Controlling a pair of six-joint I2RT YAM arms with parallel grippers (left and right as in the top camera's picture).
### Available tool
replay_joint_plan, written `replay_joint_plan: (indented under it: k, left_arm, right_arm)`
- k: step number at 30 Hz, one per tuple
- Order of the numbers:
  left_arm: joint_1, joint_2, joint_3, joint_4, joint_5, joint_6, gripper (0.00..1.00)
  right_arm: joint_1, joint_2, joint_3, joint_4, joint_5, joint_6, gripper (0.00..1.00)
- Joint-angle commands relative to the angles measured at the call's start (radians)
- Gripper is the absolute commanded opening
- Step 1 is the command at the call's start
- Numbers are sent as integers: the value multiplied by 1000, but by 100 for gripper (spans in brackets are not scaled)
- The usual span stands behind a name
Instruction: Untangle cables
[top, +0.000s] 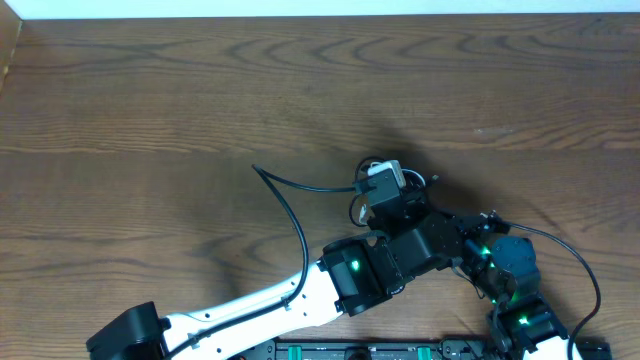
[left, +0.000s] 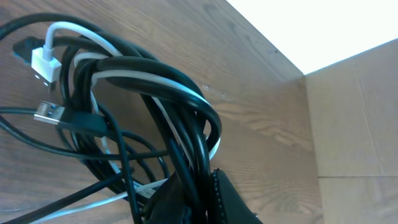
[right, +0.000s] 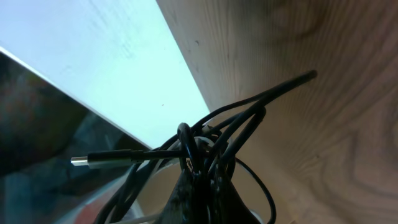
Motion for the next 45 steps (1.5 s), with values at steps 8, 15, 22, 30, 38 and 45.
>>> replay_joint_plan:
  k: [8, 15, 22, 30, 38, 45]
  left_arm:
    - [100, -134, 11, -68, -19, 410, 8]
    - [283, -249, 11, -237, -23, 518, 8]
    - [470, -262, 11, -392, -14, 458, 8]
    - [583, -256, 11, -565, 131, 293, 67]
    - [589, -174, 11, -632, 387, 331, 77]
    - [589, -51, 11, -571, 885, 309, 85]
  right_arm:
    - [-14, 0, 6, -176, 16, -518, 1]
    - [-49, 0, 6, -425, 121, -660, 1]
    - [-76, 0, 6, -457, 132, -752, 1]
    - [-76, 0, 6, -454, 122, -919, 1]
    - [-76, 0, 6, -460, 142, -976, 1]
    - [-76, 0, 6, -514, 172, -1034, 1]
